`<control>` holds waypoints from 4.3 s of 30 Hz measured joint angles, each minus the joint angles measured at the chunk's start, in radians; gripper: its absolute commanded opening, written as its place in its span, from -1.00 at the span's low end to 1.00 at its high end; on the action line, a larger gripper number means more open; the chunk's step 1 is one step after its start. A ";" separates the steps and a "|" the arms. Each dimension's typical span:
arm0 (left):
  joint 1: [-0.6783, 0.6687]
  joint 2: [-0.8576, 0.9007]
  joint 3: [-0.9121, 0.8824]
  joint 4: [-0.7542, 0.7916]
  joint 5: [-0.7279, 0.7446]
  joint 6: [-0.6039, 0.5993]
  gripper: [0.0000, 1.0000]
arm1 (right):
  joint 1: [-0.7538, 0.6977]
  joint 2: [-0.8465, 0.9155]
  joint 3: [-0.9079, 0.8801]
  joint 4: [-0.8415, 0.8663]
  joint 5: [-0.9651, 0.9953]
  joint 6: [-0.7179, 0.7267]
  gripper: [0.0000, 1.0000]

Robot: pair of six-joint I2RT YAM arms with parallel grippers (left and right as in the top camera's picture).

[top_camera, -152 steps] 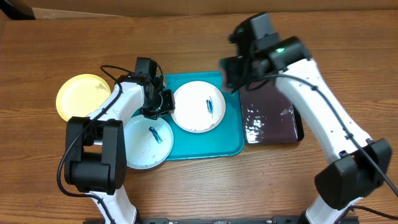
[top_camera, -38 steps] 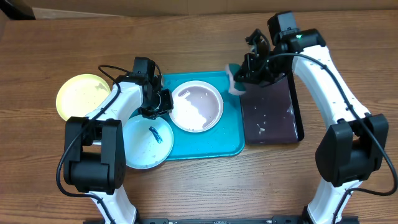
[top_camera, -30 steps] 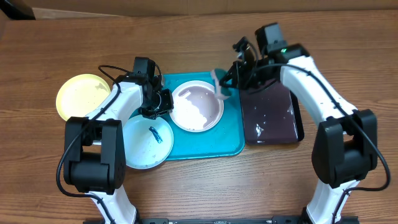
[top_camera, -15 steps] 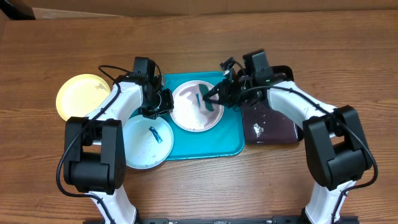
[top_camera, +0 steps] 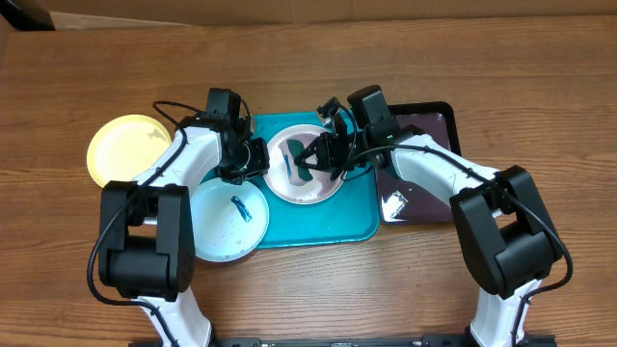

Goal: Clean dirty plates on tray and stack at the side
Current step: 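Scrub the white plate again with the sponge in the right gripper, then carry the sponge back over the black tray with the right gripper, then lower the sponge into the black tray and open the right gripper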

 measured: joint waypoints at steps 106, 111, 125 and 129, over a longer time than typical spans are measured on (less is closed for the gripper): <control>0.000 0.000 0.000 0.000 0.004 0.000 -0.92 | -0.089 -0.163 -0.049 -0.164 0.161 0.007 -0.93; 0.000 0.000 0.000 0.000 0.004 0.000 -0.92 | -0.217 -0.178 -0.044 -0.357 0.229 -0.087 -0.93; 0.000 0.000 0.000 0.002 0.004 0.000 -0.91 | -0.312 -0.185 -0.044 -0.536 0.732 -0.295 -0.93; 0.000 0.000 0.000 0.003 0.004 0.000 -0.92 | -0.311 -0.185 -0.044 -0.545 0.843 -0.353 -0.93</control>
